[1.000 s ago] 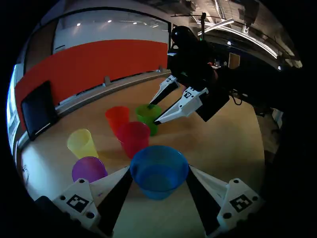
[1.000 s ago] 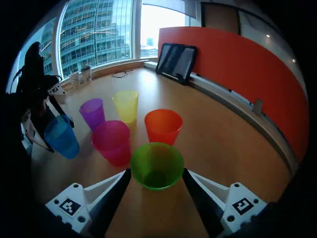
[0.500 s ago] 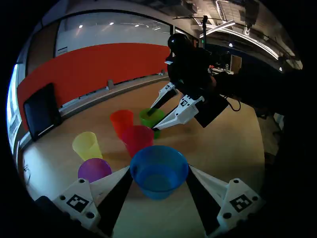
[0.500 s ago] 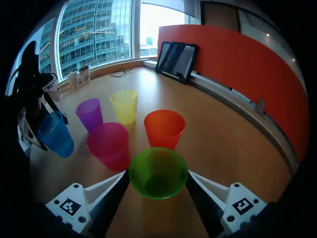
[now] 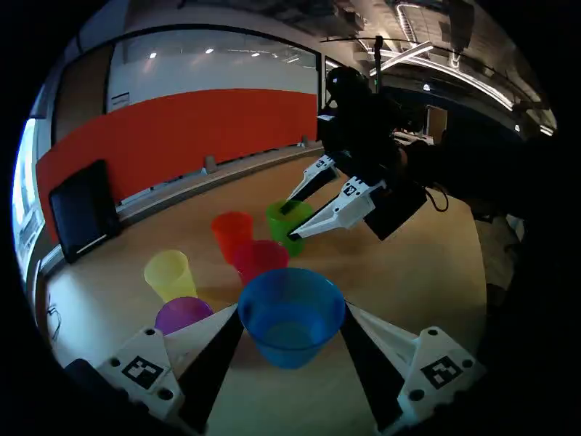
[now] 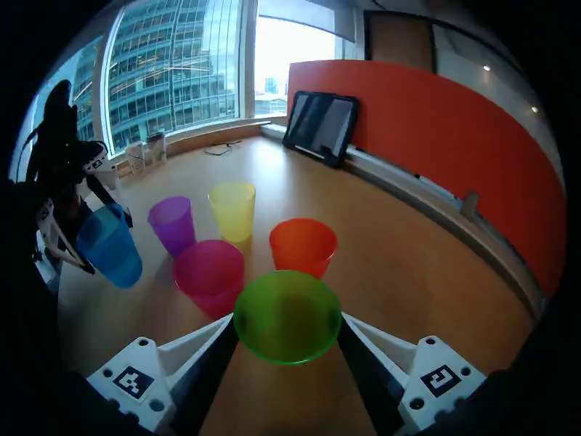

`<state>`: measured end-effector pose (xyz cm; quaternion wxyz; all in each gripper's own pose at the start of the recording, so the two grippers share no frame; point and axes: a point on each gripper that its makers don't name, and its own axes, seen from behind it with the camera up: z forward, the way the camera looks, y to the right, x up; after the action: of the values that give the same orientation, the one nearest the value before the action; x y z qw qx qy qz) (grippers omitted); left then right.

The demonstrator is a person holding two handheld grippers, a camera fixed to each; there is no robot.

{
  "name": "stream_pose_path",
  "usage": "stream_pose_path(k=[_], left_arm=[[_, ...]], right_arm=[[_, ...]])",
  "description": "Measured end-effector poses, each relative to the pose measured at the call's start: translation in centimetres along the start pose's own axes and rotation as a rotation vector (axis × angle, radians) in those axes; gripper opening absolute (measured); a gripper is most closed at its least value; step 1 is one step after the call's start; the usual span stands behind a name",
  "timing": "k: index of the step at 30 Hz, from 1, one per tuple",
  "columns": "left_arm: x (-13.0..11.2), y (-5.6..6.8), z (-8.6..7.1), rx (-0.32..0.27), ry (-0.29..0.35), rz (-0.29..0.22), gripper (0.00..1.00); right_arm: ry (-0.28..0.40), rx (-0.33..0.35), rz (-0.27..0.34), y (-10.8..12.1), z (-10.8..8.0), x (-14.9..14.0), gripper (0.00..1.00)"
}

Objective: Pour water

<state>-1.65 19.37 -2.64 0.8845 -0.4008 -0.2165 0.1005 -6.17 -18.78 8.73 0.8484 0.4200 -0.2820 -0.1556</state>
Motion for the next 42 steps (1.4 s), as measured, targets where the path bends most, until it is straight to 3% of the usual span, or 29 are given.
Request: stream_pose_path(k=[24, 42], left_arm=[[6.5, -2.0, -1.7, 0.072, 0.175, 0.011, 0.87], [11.3, -2.1, -3.3, 0.083, 0.289, 0.018, 0.87]], right_arm=[[0.255, -0.098, 0.004, -1.6, -9.6, 6.9, 0.92], [0.451, -0.164, -0.037, -3.7, -14.0, 11.7, 0.92]])
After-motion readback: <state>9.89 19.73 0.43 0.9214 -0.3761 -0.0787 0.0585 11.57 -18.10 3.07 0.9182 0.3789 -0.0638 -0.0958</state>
